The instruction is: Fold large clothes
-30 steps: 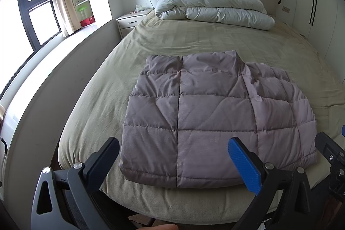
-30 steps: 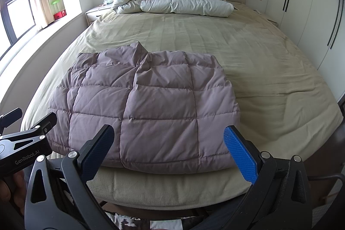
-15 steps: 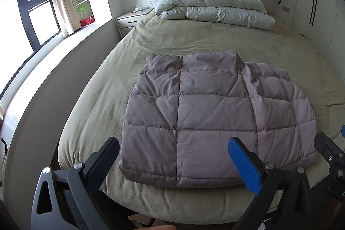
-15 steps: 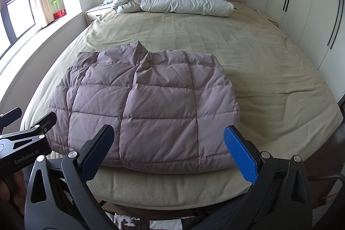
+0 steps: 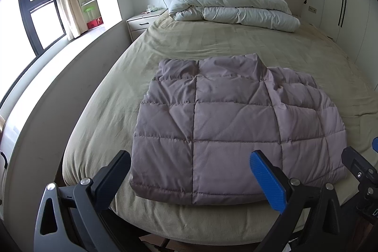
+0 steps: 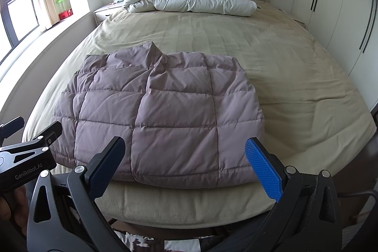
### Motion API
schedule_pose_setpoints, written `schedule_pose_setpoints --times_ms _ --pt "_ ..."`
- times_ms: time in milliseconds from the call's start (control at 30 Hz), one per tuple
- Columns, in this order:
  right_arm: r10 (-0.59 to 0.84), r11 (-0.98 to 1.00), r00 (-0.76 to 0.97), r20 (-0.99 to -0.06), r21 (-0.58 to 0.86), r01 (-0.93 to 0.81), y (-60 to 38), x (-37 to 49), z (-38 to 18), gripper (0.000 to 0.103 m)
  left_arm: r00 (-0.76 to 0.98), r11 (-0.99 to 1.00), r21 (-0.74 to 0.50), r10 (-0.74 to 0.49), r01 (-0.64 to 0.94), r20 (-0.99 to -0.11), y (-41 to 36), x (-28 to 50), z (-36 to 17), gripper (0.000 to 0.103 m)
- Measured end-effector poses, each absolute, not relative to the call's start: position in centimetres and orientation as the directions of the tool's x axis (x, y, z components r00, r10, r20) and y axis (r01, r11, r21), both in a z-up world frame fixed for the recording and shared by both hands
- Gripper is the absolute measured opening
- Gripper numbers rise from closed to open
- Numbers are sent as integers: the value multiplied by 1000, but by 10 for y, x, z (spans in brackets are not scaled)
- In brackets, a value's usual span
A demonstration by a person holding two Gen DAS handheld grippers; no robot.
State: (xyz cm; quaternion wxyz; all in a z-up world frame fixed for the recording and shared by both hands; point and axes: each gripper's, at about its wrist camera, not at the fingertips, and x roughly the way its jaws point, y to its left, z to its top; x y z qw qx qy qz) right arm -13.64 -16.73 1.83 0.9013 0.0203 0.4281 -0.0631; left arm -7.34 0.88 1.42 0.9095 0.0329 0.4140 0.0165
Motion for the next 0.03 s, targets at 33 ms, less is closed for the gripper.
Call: schedule_pose_setpoints --times_ms 33 --pt "-97 991 625 -775 -18 131 -167 -136 18 103 657 997 72 54 0 -752 9 -74 14 103"
